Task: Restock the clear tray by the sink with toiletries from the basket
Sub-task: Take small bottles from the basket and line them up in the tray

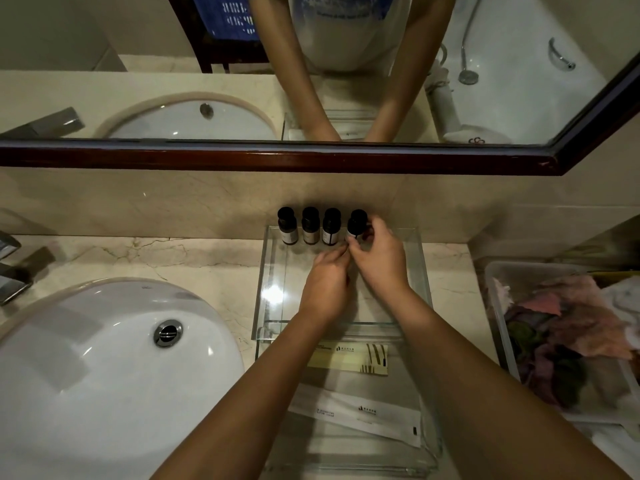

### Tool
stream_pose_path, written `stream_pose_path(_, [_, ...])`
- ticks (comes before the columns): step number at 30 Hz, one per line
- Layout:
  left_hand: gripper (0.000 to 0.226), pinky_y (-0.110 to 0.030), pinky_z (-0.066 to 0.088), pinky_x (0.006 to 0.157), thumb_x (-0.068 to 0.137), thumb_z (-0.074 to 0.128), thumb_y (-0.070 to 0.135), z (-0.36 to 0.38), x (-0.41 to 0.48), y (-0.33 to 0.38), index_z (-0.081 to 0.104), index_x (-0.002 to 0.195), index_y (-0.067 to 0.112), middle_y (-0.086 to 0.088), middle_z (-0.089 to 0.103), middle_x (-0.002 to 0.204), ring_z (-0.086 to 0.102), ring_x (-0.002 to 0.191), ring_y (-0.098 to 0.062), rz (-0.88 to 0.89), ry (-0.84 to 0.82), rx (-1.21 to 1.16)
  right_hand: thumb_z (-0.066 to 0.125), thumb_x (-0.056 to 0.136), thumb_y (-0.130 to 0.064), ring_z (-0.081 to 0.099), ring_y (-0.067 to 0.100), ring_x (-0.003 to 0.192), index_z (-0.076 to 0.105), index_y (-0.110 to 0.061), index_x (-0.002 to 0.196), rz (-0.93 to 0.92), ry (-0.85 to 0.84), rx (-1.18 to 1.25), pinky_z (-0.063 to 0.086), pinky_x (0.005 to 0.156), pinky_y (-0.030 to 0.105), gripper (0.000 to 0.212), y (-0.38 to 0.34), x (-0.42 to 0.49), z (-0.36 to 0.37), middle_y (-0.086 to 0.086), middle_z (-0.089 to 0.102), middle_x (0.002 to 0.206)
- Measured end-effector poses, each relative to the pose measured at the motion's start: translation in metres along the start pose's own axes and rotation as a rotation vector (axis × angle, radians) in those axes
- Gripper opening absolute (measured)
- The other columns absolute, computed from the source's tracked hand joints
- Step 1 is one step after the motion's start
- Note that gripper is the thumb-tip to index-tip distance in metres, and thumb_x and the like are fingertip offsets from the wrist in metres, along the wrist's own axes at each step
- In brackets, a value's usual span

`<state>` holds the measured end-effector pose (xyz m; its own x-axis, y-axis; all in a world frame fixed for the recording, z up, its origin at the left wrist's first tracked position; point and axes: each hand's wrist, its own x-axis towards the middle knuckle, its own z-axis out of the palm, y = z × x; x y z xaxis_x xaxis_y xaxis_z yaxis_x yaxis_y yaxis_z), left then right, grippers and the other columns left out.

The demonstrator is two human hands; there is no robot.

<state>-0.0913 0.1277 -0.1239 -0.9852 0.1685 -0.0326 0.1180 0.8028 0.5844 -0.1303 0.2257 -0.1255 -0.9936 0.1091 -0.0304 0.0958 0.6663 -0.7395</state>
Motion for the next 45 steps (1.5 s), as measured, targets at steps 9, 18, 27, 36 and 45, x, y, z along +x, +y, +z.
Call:
stream_pose_path(9, [0.05,-0.022,0.02,0.111,0.092,0.043,0.003,0.0,-0.001,0.004,0.038,0.142,0.007,-0.011,0.039,0.147,0.031,0.136,-0.024,-0.044,-0.01,-0.005,0.063,0.087,-0.024,0.055,0.023,0.115,0.044,-0.02,0.132,0.028,-0.072,0.059,0.047,0.097,0.037,0.049,-0.002,-0.005,-0.009,0.006,0.059,0.126])
stream_pose_path(18, [0.044,-0.021,0.028,0.104,0.093,0.047,0.011,-0.011,-0.026,0.004,0.046,0.137,0.013,-0.004,0.047,0.14,0.035,0.13,-0.019,-0.118,0.027,0.028,0.061,0.087,-0.01,0.056,0.02,0.109,0.049,-0.014,0.128,0.088,-0.056,0.139,0.045,0.089,0.028,0.043,0.002,-0.04,-0.04,0.004,0.058,0.121])
stream_pose_path(27, [0.032,-0.035,0.048,0.088,0.094,0.046,0.017,-0.083,-0.115,-0.018,0.057,0.124,0.016,0.001,0.054,0.128,0.045,0.12,-0.019,-0.269,0.129,0.086,0.056,0.091,-0.024,0.056,0.016,0.097,0.06,-0.015,0.115,-0.226,-0.391,-0.171,0.037,0.076,0.022,0.026,-0.056,-0.082,-0.048,0.003,0.061,0.119])
stream_pose_path(36, [0.038,-0.033,0.047,0.087,0.093,0.047,0.036,-0.22,-0.309,-0.068,0.051,0.129,0.024,0.007,0.051,0.13,0.043,0.124,-0.015,-0.661,0.348,0.215,0.057,0.09,-0.027,0.057,0.02,0.106,0.059,-0.017,0.119,-0.779,-0.635,-0.346,0.043,0.087,0.029,0.03,-0.234,-0.179,0.001,0.004,0.061,0.119])
stream_pose_path(45, [0.037,-0.036,0.047,0.089,0.088,0.05,0.042,-0.264,-0.603,-0.101,0.055,0.119,0.023,-0.003,0.055,0.122,0.054,0.115,-0.025,-1.131,0.478,0.179,0.055,0.091,-0.031,0.056,0.023,0.11,0.057,-0.017,0.123,-1.33,-0.914,-0.479,0.043,0.091,0.03,0.035,-0.366,-0.427,0.102,0.006,0.06,0.123])
